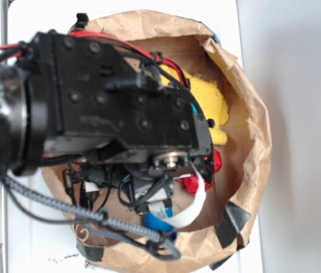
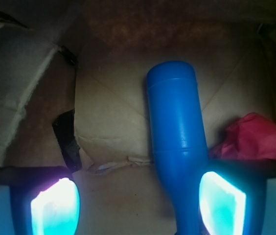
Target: Grab the blue bottle.
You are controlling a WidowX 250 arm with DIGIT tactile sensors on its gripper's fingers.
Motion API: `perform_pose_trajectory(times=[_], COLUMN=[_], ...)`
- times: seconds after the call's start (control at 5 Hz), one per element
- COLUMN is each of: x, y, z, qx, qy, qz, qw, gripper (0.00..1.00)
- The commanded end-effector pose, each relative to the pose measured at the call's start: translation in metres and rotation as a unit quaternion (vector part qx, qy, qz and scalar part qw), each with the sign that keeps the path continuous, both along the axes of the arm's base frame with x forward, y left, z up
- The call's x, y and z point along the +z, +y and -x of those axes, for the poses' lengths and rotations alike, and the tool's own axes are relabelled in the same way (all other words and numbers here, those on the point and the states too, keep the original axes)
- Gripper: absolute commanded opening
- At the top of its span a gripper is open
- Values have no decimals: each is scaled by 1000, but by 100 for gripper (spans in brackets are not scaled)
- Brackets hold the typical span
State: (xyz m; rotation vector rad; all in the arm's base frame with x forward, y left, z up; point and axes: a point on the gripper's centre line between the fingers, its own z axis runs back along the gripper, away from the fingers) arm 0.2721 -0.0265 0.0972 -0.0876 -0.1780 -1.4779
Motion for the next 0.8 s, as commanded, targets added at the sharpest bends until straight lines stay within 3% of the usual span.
perform_pose_trajectory(times=[0.0,0.2,0.6], x=[14,-5,-34], y=[2,-18,-36], z=[7,3,-4], qx=[-6,-31,-74], qy=[-28,-55,-69], qz=[-2,7,4], qw=[1000,998,995], gripper=[100,100,100])
